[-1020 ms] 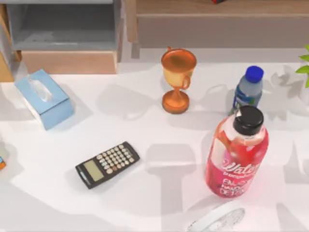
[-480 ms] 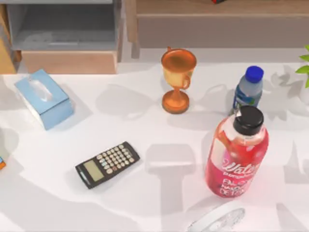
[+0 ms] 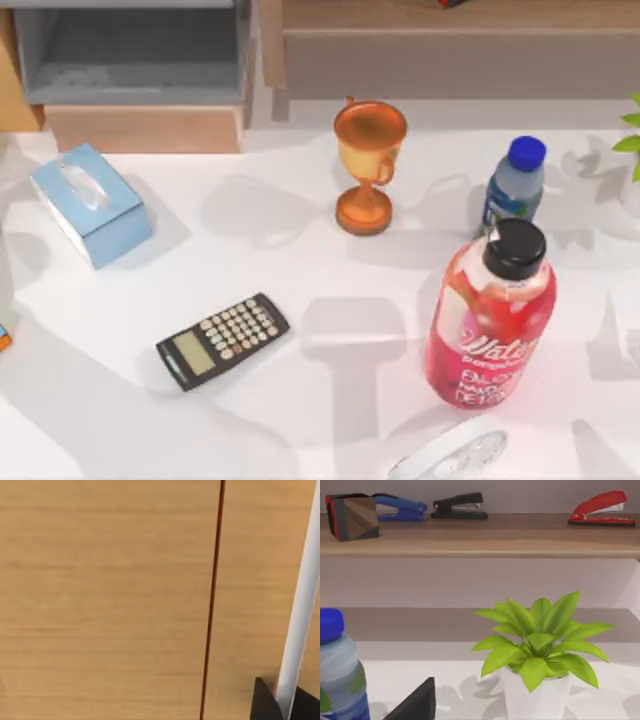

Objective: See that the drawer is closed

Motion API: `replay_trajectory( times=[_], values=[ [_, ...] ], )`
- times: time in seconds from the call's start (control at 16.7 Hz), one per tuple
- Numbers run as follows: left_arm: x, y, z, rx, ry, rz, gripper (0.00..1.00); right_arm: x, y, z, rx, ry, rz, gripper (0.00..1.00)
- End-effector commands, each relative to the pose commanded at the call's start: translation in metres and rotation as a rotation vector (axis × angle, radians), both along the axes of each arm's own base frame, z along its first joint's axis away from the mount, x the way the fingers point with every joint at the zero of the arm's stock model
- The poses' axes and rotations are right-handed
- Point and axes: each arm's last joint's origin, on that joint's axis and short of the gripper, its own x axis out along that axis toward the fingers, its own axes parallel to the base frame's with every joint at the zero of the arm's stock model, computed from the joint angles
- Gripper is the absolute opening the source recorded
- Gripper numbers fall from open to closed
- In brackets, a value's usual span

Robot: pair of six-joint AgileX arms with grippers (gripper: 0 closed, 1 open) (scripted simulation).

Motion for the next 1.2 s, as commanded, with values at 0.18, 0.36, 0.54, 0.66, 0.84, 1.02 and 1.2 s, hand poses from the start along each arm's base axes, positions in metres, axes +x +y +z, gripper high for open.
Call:
replay_trajectory(
  times=[0.18, 0.36, 0.54, 0.66, 0.84, 1.02, 1.2],
  values=[
    [0.0, 0.0, 0.0, 0.0, 0.0, 0.0, 0.15, 0.0, 0.0, 0.0, 0.0, 0.0, 0.0, 1.0],
    [0.0, 0.0, 0.0, 0.0, 0.0, 0.0, 0.38, 0.0, 0.0, 0.0, 0.0, 0.0, 0.0, 1.0],
    [0.0, 0.0, 0.0, 0.0, 0.0, 0.0, 0.6, 0.0, 0.0, 0.0, 0.0, 0.0, 0.0, 1.0],
    [0.0, 0.0, 0.0, 0.0, 0.0, 0.0, 0.75, 0.0, 0.0, 0.0, 0.0, 0.0, 0.0, 1.0],
    [0.0, 0.0, 0.0, 0.0, 0.0, 0.0, 0.98, 0.0, 0.0, 0.0, 0.0, 0.0, 0.0, 1.0],
    [0.0, 0.0, 0.0, 0.0, 0.0, 0.0, 1.0, 0.0, 0.0, 0.0, 0.0, 0.0, 0.0, 1.0],
    [0.0, 0.0, 0.0, 0.0, 0.0, 0.0, 1.0, 0.0, 0.0, 0.0, 0.0, 0.0, 0.0, 1.0]
  ],
)
